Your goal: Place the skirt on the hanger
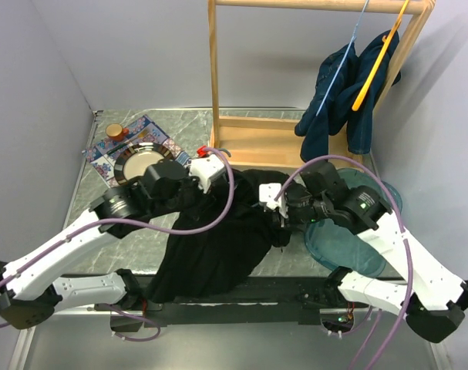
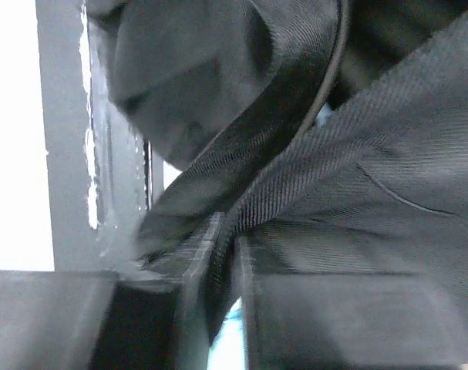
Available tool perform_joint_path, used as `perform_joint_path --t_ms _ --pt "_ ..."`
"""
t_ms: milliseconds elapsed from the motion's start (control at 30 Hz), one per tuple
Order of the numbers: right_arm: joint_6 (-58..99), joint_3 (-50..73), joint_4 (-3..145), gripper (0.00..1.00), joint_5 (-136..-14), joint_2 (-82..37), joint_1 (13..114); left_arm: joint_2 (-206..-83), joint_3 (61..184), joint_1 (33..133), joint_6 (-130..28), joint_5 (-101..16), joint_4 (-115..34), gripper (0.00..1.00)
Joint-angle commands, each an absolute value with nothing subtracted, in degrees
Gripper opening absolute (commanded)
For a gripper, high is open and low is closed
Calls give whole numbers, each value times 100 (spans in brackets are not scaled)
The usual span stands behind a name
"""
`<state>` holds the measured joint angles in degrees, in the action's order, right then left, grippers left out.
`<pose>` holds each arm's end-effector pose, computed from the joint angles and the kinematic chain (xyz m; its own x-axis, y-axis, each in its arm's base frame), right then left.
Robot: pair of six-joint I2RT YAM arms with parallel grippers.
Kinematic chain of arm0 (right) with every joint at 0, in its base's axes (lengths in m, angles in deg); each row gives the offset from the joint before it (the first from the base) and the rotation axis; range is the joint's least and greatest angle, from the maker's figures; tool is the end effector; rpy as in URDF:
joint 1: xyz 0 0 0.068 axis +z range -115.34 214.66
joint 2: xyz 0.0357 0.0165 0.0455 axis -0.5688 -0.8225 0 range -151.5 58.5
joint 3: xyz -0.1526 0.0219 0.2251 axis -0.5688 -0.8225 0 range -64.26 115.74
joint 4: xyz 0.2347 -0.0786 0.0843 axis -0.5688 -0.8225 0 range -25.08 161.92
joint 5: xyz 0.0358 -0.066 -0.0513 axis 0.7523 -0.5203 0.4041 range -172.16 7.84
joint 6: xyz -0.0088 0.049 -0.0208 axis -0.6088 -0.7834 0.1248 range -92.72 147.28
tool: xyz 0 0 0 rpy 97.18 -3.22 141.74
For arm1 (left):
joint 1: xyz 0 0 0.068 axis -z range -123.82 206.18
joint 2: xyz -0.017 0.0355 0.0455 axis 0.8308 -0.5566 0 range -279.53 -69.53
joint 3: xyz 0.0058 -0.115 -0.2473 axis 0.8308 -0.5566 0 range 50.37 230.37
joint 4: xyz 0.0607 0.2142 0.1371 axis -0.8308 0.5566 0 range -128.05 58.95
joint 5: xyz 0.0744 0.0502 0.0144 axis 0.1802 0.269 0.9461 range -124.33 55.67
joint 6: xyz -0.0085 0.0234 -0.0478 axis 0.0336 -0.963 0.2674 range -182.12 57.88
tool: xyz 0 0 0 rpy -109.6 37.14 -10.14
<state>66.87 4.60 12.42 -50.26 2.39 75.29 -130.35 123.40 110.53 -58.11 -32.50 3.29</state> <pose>0.1167 0.1249 0.3693 0.1013 -0.6259 -0.7733 -0.9901 0.0127 -0.1400 0.1255 -0.1731 0.4012 -0.3388 0.3523 -0.8724 0.7742 0.6313 -0.0457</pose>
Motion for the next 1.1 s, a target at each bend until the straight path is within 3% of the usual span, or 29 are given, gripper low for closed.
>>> perform_joint_path --t_ms 0,100,333,467,733,900,1067 --pt "6982 920 672 43 -5121 480 7606 -12762 12692 11014 -6394 -3765 -326 1" --pt "6929 1403 522 59 -5166 630 7501 -12859 12789 11023 -6599 -4065 201 1" --pt "6947 2843 82 68 -4542 419 7097 -12534 12244 11093 -6669 -4628 18 1" --pt "6929 2979 187 75 -4804 165 6939 -12446 12086 11102 -6792 -4865 -35 1" --pt "7421 1802 424 75 -4297 -162 6613 -12297 11805 11128 -6924 -5128 -78 1" --pt "8053 1827 -23 74 -3453 -530 6911 -12244 11716 11146 -6986 -5322 -228 1" --pt "7870 1608 239 66 -3083 -776 7359 -12253 11804 11225 -6977 -5296 -482 1"
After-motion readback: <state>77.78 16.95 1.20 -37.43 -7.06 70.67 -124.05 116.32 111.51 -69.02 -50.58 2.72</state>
